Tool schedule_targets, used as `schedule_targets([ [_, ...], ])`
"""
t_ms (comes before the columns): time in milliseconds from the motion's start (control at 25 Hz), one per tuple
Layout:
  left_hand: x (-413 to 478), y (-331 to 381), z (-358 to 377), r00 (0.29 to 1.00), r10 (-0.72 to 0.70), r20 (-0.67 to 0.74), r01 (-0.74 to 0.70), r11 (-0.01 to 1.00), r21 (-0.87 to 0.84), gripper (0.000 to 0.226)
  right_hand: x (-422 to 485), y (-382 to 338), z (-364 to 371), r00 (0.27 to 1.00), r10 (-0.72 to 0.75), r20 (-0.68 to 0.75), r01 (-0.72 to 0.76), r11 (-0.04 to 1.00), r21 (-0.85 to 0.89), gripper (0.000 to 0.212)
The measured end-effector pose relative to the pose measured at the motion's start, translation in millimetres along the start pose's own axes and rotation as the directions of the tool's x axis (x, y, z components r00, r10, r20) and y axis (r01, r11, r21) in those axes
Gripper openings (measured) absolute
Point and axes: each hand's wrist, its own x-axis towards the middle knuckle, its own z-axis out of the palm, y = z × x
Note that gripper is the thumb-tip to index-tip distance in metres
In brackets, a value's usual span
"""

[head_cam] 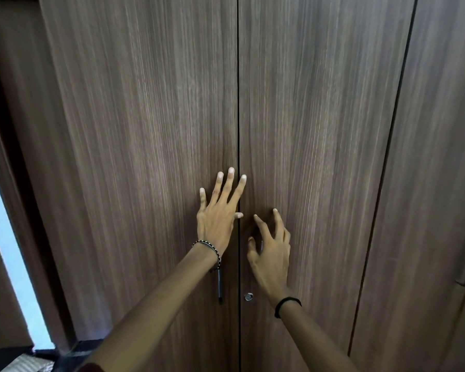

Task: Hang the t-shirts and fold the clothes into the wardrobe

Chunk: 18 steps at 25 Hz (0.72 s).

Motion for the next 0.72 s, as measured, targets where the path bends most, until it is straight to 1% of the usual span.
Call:
schedule_targets([
  [120,-0.4,1.1,6.9,1.0,0.017,-0.013,-0.017,1.0,0.019,0.098,0.9,4.5,3.3,1.0,-0.022,-0.009,0.022,0.999,-0.033,0.06],
  [280,-0.4,3.1,10.1,0.999,0.016,-0.028,-0.016,1.0,0.001,0.096,1.2,6.6,5.3,1.0,-0.027,-0.012,0.026,0.997,-0.069,0.06],
  [480,1.2,0.9,5.6,0.999,0.04,0.003,-0.04,0.999,-0.02,0.093,1.5,6.4,-0.4,0.998,-0.03,0.052,0.036,0.993,-0.114,0.059],
  [640,0.8,0.4,-4.4,0.997,0.069,0.021,-0.067,0.996,-0.065,0.077,3.9,-0.1,-12.6,0.996,-0.024,0.091,0.03,0.997,-0.065,0.054],
  [720,-3.2,1.8,-8.1,0.996,0.085,0.019,-0.082,0.987,-0.135,0.068,4.8,-4.5,-19.6,0.991,-0.031,0.128,0.036,0.999,-0.037,0.053],
])
